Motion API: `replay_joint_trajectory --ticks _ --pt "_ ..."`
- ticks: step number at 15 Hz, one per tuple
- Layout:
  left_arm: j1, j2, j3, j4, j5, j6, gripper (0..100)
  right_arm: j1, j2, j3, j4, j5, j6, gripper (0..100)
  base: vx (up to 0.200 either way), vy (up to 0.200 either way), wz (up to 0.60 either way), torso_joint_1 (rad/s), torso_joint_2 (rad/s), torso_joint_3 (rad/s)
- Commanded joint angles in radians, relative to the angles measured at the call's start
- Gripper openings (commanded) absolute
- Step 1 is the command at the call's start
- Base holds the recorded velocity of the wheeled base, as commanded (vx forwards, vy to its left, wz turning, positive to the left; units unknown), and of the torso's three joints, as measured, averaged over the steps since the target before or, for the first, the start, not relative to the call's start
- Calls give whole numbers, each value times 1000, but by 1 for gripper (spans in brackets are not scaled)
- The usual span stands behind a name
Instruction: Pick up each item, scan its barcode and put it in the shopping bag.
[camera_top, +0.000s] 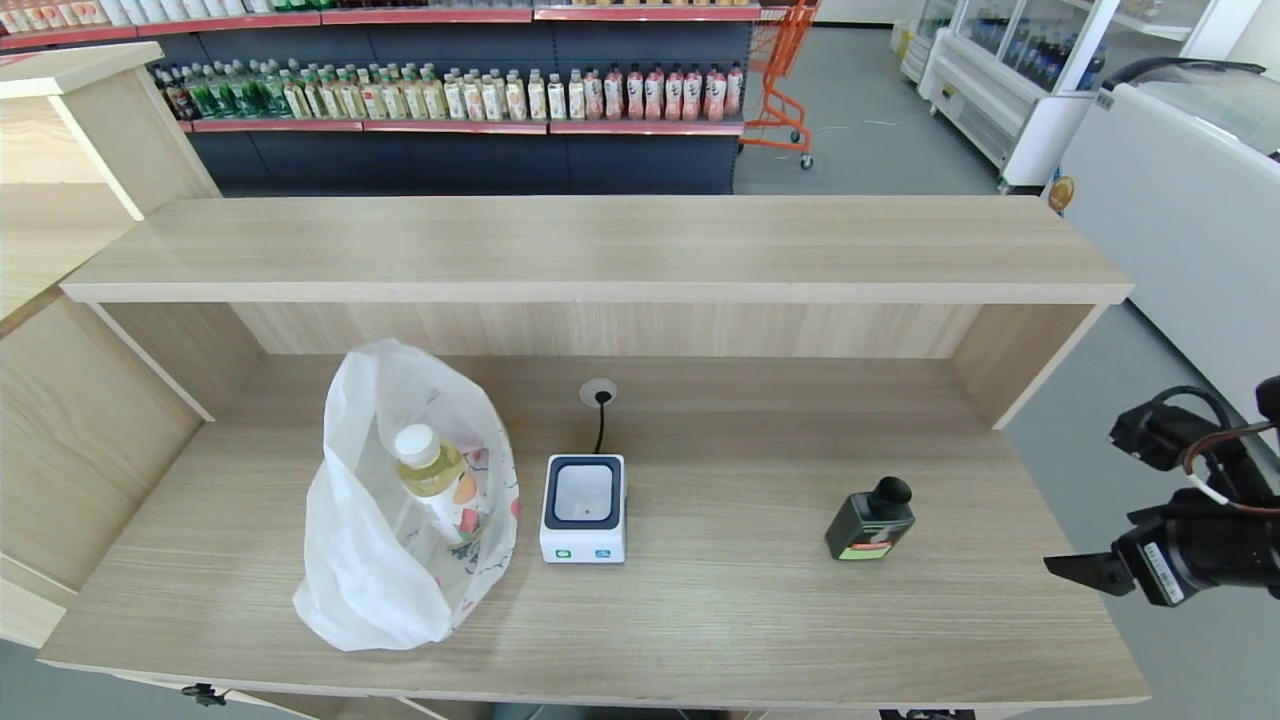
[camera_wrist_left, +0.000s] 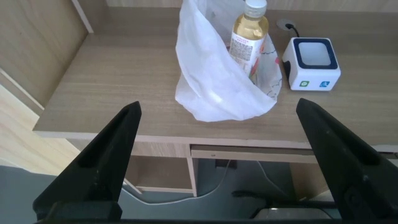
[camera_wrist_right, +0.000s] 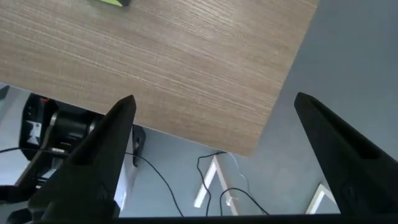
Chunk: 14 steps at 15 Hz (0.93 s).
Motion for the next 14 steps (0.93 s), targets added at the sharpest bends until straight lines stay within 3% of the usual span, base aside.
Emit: replay_joint_trajectory --ticks 1,6,9,14 --pt "1 0 0 0 0 0 100 84 187 -92 -4 9 -15 100 0 0 0 0 0 0" --pt "1 0 0 0 0 0 100 277 299 -152 -93 69 -57 100 0 0 0 0 0 0" --pt "-1 0 0 0 0 0 100 292 398 -156 -237 69 -162 100 0 0 0 0 0 0" --pt "-1 0 0 0 0 0 100 327 486 -190 -260 69 -236 100 0 0 0 0 0 0"
